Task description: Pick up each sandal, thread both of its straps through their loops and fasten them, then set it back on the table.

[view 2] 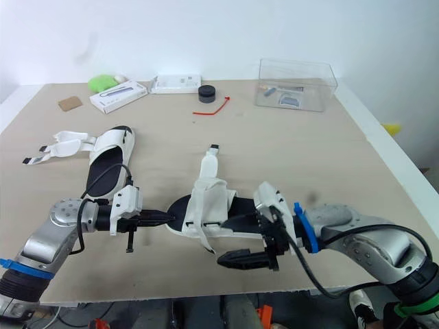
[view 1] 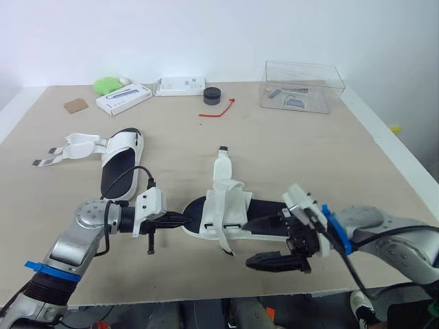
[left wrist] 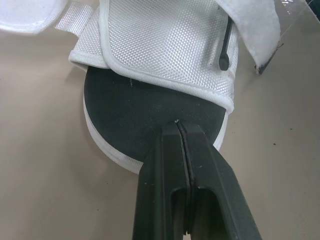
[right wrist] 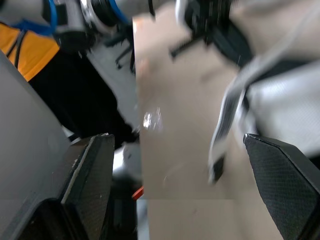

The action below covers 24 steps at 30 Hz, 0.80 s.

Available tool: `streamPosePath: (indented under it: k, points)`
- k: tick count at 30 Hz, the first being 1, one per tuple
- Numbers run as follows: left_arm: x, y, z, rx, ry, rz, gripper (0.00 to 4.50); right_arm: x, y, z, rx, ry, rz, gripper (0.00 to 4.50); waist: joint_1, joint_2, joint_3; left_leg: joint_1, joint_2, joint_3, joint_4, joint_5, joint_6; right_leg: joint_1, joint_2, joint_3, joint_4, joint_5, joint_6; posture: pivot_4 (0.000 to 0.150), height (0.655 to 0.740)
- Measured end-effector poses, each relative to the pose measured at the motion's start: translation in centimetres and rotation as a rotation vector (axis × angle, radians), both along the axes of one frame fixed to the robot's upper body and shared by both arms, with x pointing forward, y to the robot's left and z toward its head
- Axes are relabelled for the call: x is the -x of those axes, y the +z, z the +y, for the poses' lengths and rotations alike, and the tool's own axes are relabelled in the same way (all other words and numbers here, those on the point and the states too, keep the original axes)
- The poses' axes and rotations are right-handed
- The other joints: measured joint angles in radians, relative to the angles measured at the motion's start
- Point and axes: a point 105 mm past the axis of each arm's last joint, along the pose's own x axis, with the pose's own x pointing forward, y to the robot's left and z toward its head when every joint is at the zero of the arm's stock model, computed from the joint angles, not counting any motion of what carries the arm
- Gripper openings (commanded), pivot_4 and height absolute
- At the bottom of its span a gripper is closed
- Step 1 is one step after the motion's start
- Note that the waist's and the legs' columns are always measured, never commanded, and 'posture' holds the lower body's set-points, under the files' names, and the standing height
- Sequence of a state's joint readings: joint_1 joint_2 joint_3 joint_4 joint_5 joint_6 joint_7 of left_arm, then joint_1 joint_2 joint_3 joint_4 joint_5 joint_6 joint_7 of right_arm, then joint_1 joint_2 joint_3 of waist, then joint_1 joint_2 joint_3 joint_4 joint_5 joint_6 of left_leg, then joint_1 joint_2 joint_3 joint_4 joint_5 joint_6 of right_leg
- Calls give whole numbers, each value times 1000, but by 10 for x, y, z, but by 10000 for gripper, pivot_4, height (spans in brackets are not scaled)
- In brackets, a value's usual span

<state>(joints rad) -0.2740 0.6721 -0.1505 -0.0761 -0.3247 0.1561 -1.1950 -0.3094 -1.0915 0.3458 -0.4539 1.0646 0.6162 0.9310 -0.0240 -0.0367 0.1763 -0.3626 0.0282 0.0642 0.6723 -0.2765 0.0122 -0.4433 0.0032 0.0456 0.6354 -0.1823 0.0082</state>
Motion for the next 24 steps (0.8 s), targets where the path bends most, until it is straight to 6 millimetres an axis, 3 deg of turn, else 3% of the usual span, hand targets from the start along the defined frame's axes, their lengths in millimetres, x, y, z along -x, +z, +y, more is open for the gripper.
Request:
streamPosePath:
  k: [6,11,24]
  points:
    - [-8,5,-1,13,10,-10,0,-14,-19,14,26,-30,-44,44194,-1,0,0,-3,0,0,1,0,0,-1,2,0,-1,1,2,1500,7400]
    - [-17,8,-1,22,40,-48,0,-36,-16,17,46,-67,-113,44194,0,0,0,-4,0,-1,2,0,0,-2,2,-1,-1,2,2,1500,7400]
    - [-19,5,1,22,70,-62,0,-29,-22,25,97,-38,-10,44194,0,-1,0,-6,0,-1,2,-1,1,-3,1,0,-3,2,2,1500,7400]
